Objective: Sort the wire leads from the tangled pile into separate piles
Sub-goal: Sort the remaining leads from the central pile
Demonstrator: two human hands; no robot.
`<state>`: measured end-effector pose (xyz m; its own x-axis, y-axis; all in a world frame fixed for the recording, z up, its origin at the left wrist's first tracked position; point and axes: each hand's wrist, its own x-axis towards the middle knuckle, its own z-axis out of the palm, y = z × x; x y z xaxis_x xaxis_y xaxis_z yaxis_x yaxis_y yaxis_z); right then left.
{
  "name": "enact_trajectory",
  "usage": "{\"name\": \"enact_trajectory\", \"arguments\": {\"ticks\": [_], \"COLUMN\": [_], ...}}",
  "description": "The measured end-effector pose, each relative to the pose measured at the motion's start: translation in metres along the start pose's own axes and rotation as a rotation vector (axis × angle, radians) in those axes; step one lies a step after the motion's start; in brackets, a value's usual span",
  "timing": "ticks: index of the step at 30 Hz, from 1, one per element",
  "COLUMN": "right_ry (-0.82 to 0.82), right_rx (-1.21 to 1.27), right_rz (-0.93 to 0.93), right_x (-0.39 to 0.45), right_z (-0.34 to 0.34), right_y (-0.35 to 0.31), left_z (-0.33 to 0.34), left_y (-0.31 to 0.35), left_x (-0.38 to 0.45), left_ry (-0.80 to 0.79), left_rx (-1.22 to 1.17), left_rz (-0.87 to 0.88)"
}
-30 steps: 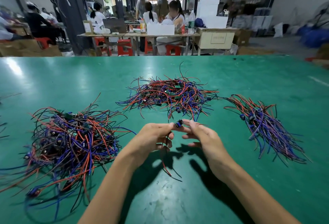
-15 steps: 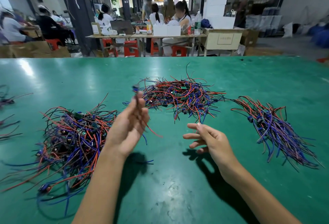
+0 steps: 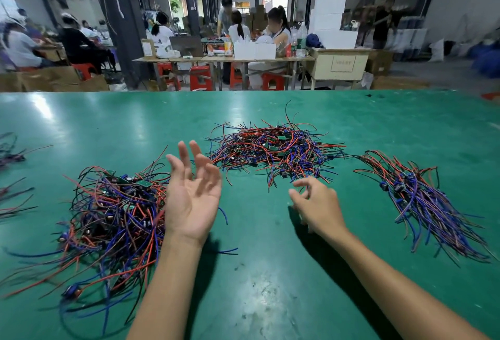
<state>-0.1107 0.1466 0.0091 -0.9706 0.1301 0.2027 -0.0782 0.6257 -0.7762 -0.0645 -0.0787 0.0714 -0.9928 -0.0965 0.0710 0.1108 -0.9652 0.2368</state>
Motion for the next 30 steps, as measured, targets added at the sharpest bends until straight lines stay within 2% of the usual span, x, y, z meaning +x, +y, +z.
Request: {"name": "enact_trajectory", "arguments": {"ticks": [4, 8, 11, 14, 16, 19, 21, 24, 27, 30], "right_ry": [-0.049, -0.04, 0.008, 0.052, 0.092, 0.133, 0.098, -0.066, -0.181, -0.238], "right_rx": [-0.126, -0.345, -0.262, -0.067, -0.018, -0.074, -0.126, -0.186, -0.065, 0.257], "right_rz": [0.043, -0.016, 0.005, 0.082, 0.017, -0.145, -0.258, -0.406, -0.369, -0.189], "right_x": [0.035, 0.049, 0.044, 0.027, 0.004, -0.04, -0.065, -0.086, -0.092, -0.086], "right_z": [0.021, 0.043, 0.045, 0.034, 0.022, 0.008, 0.002, 0.0, 0.0, -0.005], "right_y": [-0.02, -0.025, -0.026, -0.031, -0.033, -0.031, -0.027, -0.02, -0.021, -0.024], "left_z": [0.008, 0.006, -0.006, -0.013, -0.014, -0.014, -0.014, -0.019, -0.024, -0.021], "left_y": [-0.02, -0.046, -0.057, -0.06, -0.062, -0.067, -0.069, -0.073, -0.073, -0.067], "left_x": [-0.006, -0.008, -0.007, -0.005, -0.004, -0.002, -0.002, -0.005, -0.007, -0.006], "left_ry": [-0.045, 0.08, 0.161, 0.239, 0.262, 0.26, 0.25, 0.215, 0.187, 0.131], "left_rx": [0.354, 1.031, 1.247, 1.242, 1.188, 1.064, 0.967, 0.935, 0.908, 0.922], "left_rz": [-0.11, -0.009, -0.047, -0.142, -0.169, -0.199, -0.234, -0.308, -0.325, -0.359]}}
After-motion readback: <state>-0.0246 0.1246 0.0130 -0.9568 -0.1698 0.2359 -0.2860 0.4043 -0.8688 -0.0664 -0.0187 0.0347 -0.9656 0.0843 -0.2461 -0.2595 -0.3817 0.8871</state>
